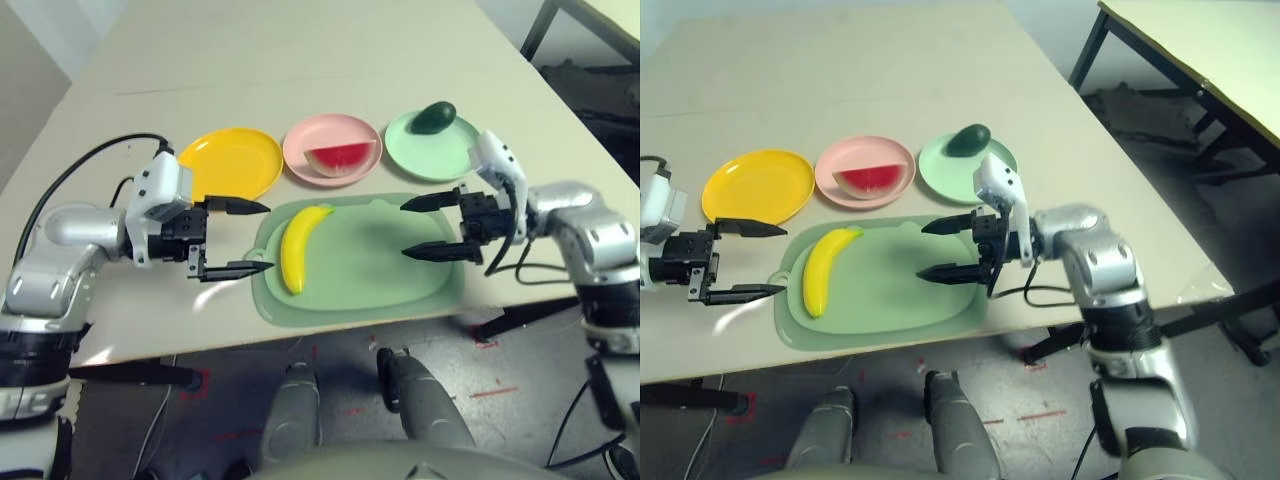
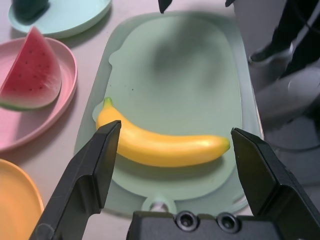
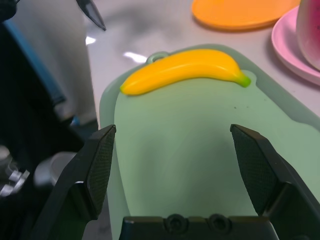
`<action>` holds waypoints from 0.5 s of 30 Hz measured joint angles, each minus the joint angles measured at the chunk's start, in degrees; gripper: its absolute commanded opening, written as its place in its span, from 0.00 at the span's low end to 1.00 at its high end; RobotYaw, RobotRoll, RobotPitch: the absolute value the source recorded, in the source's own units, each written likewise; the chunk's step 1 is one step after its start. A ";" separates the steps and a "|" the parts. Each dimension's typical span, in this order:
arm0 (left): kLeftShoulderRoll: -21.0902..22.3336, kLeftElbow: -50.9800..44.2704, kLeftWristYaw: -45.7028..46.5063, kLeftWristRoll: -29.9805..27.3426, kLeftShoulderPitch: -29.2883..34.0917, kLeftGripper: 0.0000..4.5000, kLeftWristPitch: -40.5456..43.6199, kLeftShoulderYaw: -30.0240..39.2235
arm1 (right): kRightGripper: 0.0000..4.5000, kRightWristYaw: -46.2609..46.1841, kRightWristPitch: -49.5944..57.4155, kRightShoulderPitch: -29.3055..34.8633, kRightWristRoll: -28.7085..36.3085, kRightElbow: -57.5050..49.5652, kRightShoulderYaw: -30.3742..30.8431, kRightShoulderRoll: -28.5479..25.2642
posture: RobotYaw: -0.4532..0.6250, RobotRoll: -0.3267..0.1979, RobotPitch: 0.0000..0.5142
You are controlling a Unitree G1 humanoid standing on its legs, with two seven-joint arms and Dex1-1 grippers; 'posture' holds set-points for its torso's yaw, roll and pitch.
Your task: Place the fruits into color-matched plates.
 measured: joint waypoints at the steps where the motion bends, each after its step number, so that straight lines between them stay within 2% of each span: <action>1: 0.36 1.58 -1.30 1.35 -1.13 1.00 -2.60 -0.82 | 1.00 -1.27 -1.83 1.21 0.23 -0.53 -0.35 1.12 | 0.40 0.62 0.41; 4: 0.72 8.29 -5.52 5.75 -6.36 1.00 -13.48 -3.67 | 1.00 -3.82 -8.62 3.86 0.23 -0.61 -0.63 3.86 | 0.40 0.62 0.40; 8: 1.38 20.73 -8.79 11.81 -14.85 1.00 -32.94 -10.43 | 1.00 -5.29 -15.79 5.99 -0.04 1.35 -0.01 5.46 | 0.39 0.62 0.40; 12: 0.06 32.85 -8.96 16.16 -26.77 1.00 -51.43 -16.56 | 1.00 -5.92 -20.68 6.57 -0.35 3.82 1.16 6.20 | 0.38 0.62 0.39; 15: -2.25 38.52 -8.96 16.71 -32.25 1.00 -60.52 -20.98 | 1.00 -5.71 -25.82 6.74 -1.77 5.73 2.24 6.13 | 0.38 0.62 0.39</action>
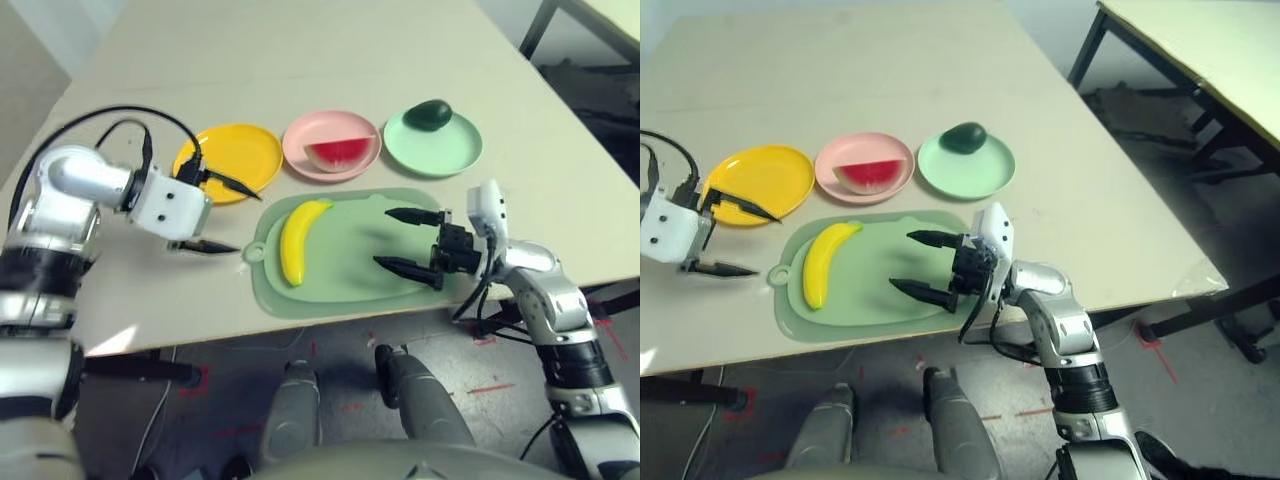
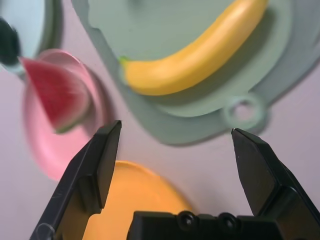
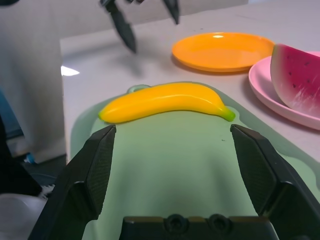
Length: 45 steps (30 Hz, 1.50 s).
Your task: Place the fruits into color-matched plates.
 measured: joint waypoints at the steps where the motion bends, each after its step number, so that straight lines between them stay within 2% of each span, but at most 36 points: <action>1: -0.91 1.54 -0.01 0.01 -1.08 1.00 -2.28 -1.30 | 1.00 0.06 -1.63 0.06 -0.45 0.39 0.44 -0.07 | 0.38 0.62 0.39; 8: -5.74 7.00 0.00 -0.34 -6.85 1.00 -10.31 -10.96 | 1.00 3.29 -11.32 1.99 -2.36 1.97 3.93 -2.35 | 0.35 0.62 0.38; 20: -7.60 7.85 -0.02 -4.66 -8.84 1.00 -13.06 -20.74 | 1.00 4.02 -15.08 2.46 -2.40 4.46 4.85 -3.57 | 0.33 0.62 0.37; 23: -7.72 6.55 -0.02 -5.91 -8.78 0.86 -13.12 -23.89 | 1.00 3.68 -15.18 2.45 -2.39 4.56 5.00 -3.55 | 0.33 0.62 0.37; 31: -5.57 4.92 -0.02 -8.59 -9.15 0.31 -12.41 -34.36 | 1.00 2.94 -15.04 2.33 -2.06 4.13 5.25 -3.56 | 0.31 0.62 0.37; 38: -4.86 5.90 0.14 -10.12 -10.72 0.31 -11.52 -38.04 | 1.00 1.56 -14.18 1.48 -1.86 2.60 5.26 -3.56 | 0.31 0.62 0.37; 45: -2.51 9.35 -0.06 -11.76 -13.54 0.31 -6.47 -36.71 | 1.00 1.04 -14.17 1.49 -1.85 2.31 5.41 -3.55 | 0.31 0.62 0.37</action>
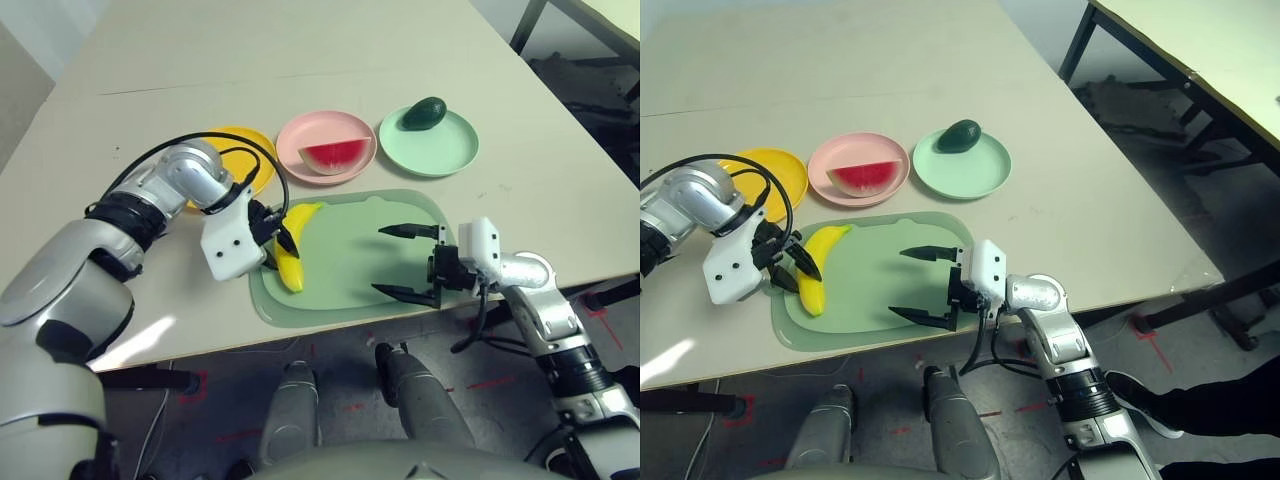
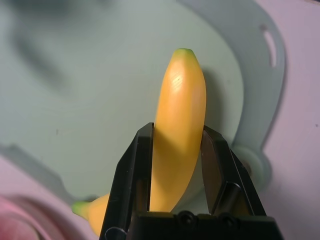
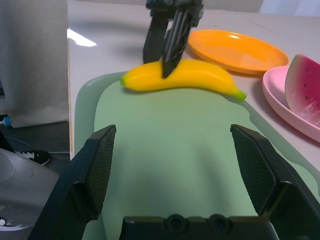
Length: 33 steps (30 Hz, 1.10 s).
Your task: Place the fruits into color-matched plates.
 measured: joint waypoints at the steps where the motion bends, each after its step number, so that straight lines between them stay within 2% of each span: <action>1: 0.17 1.22 0.00 -0.01 -0.99 0.31 1.00 1.16 | 1.00 0.00 0.00 0.00 0.00 -0.01 0.05 0.01 | 0.32 0.62 0.37; 5: 2.39 5.73 0.03 0.55 -6.25 0.31 3.85 6.99 | 1.00 -0.08 0.41 0.02 0.31 -0.01 0.13 0.14 | 0.32 0.62 0.37; 6: 2.74 6.60 0.04 0.88 -6.92 0.31 4.07 8.34 | 1.00 -0.26 1.00 0.15 0.61 -0.06 0.12 0.38 | 0.36 0.62 0.38; 12: 2.37 17.70 1.18 9.90 -9.18 0.31 3.40 16.80 | 1.00 -6.26 9.12 2.19 5.24 -3.11 -0.38 4.59 | 0.38 0.62 0.39; 21: 3.61 26.95 24.64 33.20 -8.01 0.31 2.83 19.21 | 1.00 -15.80 11.84 3.64 3.51 -7.91 -0.45 7.20 | 0.36 0.62 0.39; 26: 1.66 28.22 33.91 40.69 -7.01 0.31 4.34 19.27 | 1.00 -18.79 12.68 4.42 3.21 -9.92 -0.28 7.49 | 0.34 0.62 0.38; 33: -0.20 29.30 42.54 48.16 -5.72 0.31 7.14 19.14 | 1.00 -19.71 13.85 5.74 2.13 -11.68 0.59 6.59 | 0.32 0.62 0.38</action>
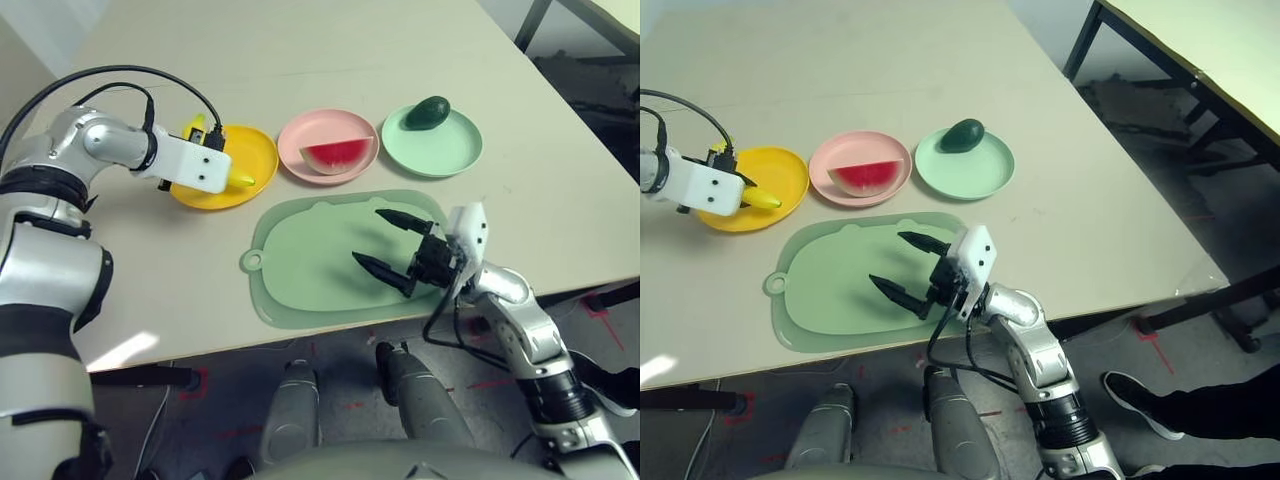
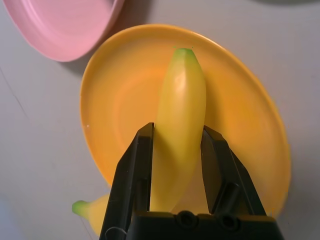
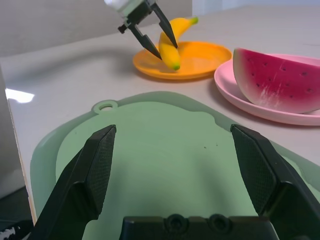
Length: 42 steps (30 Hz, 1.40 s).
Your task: Place the fruits into color-matched plates.
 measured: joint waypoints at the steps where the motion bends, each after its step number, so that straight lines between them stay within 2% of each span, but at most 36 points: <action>1: -0.14 0.07 0.80 0.88 0.03 0.31 0.34 -0.06 | 1.00 -0.01 0.21 0.00 -0.02 -0.12 0.01 -0.17 | 0.32 0.62 0.38; 2: -0.25 0.18 1.42 1.59 0.03 0.31 0.55 -0.07 | 1.00 -0.02 0.47 0.01 -0.04 -0.19 0.03 -0.25 | 0.32 0.62 0.38; 5: -0.41 0.71 2.90 3.65 0.04 0.48 1.16 -0.07 | 1.00 -0.06 0.59 0.02 -0.12 -0.21 0.16 -0.41 | 0.32 0.62 0.39; 12: -0.59 0.80 3.14 4.90 0.32 0.99 1.44 0.49 | 1.00 -0.27 1.16 -0.03 -0.18 -0.20 0.31 -0.53 | 0.33 0.62 0.39; 19: -0.59 0.79 1.13 4.45 0.46 0.99 -0.06 2.42 | 1.00 -0.58 1.26 -0.78 -0.15 0.44 0.10 -0.17 | 0.33 0.62 0.40; 22: -0.57 0.76 -0.96 2.22 0.42 0.99 -1.29 5.21 | 1.00 -1.39 1.16 -1.40 -0.19 2.43 -1.67 -1.19 | 0.33 0.62 0.41; 24: -0.55 0.70 -4.11 -2.47 0.58 0.99 -1.55 9.77 | 1.00 -2.72 0.92 -2.43 -0.24 5.02 -4.50 -2.58 | 0.33 0.62 0.43; 27: -0.61 -0.70 -10.53 -15.13 2.26 0.99 1.52 21.01 | 1.00 -6.40 0.21 -5.45 -0.40 9.54 -10.92 -4.69 | 0.34 0.62 0.44; 30: -0.88 -4.78 -14.95 -27.94 5.98 0.99 9.35 32.09 | 1.00 -9.55 -1.21 -7.61 -0.55 14.19 -16.45 -6.84 | 0.35 0.62 0.45; 32: -0.99 -11.00 -15.59 -35.11 11.61 0.99 16.08 38.30 | 1.00 -10.99 -2.12 -8.24 -0.54 17.66 -19.36 -7.69 | 0.39 0.62 0.47; 34: -1.32 -20.18 -13.55 -41.20 20.75 0.99 23.01 43.68 | 1.00 -11.74 -3.34 -8.06 -0.51 21.04 -21.91 -9.00 | 0.43 0.62 0.49; 35: -2.05 -27.09 -10.76 -44.52 28.02 0.99 27.97 47.02 | 1.00 -11.82 -4.43 -7.38 -0.51 22.98 -23.59 -10.03 | 0.44 0.62 0.49; 39: -5.17 -46.40 -0.88 -49.06 48.63 0.99 40.67 53.47 | 1.00 -11.02 -7.46 -3.80 -0.48 27.06 -27.07 -11.88 | 0.47 0.62 0.51; 42: -9.12 -60.71 7.47 -51.44 59.13 0.99 47.87 57.92 | 1.00 -9.10 -10.91 -3.03 -0.49 30.67 -27.19 -11.84 | 0.50 0.62 0.51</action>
